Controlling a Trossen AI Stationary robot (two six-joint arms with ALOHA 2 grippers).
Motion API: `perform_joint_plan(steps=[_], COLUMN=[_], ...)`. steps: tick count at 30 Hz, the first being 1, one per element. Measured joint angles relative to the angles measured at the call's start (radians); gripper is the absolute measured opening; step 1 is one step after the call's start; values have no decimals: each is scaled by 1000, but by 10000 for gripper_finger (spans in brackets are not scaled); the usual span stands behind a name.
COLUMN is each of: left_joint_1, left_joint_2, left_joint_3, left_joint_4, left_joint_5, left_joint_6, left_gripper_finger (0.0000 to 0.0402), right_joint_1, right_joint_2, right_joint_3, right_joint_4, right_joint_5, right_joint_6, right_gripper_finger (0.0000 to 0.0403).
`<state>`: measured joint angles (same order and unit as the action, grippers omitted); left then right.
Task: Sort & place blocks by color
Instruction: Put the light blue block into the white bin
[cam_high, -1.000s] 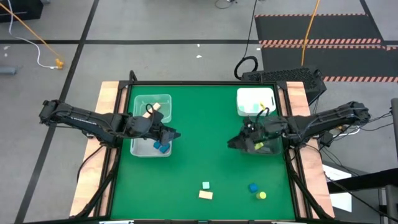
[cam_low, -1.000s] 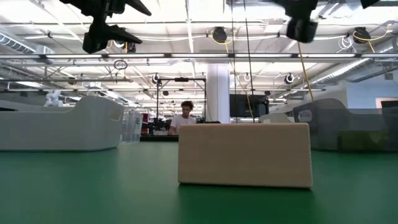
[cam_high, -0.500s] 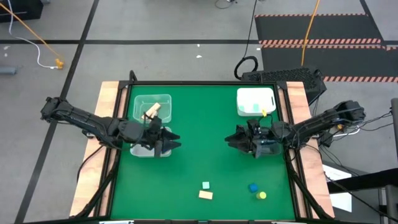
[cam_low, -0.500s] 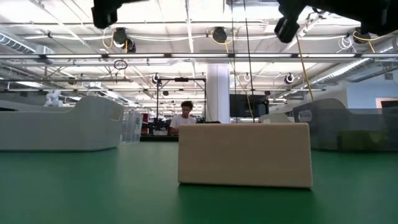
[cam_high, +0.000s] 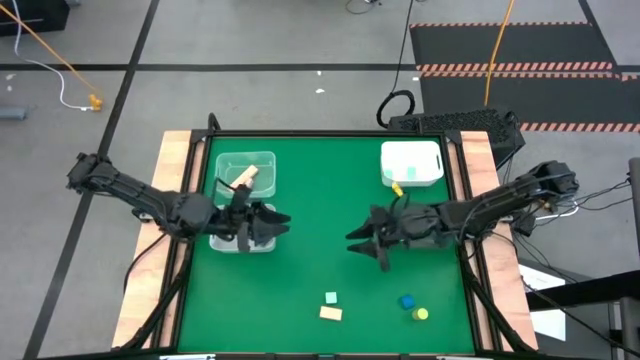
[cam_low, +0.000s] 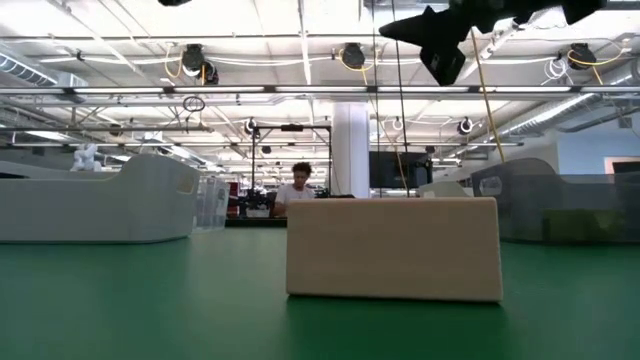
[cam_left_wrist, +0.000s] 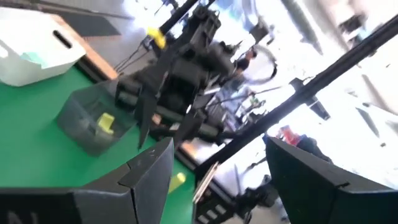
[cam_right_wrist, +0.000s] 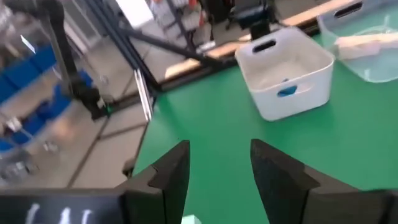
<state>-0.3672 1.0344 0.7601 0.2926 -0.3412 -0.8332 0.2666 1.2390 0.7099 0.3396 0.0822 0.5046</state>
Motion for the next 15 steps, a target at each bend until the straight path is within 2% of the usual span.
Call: perform_joint_plan(steps=[9, 15], left_joint_1=[-76, -107], left_joint_2=[21, 91], left_joint_3=[0, 0], left_joint_4=[81, 183], left_joint_5=[-129, -162], left_joint_6=[-10, -9], left_gripper_finger=[255, 255], right_joint_1=[94, 142], right_joint_2=[176, 281], right_joint_3=[68, 70], right_joint_4=[-14, 14], right_joint_5=[-4, 0], right_joint_6=[-143, -208], right_gripper_finger=[157, 157])
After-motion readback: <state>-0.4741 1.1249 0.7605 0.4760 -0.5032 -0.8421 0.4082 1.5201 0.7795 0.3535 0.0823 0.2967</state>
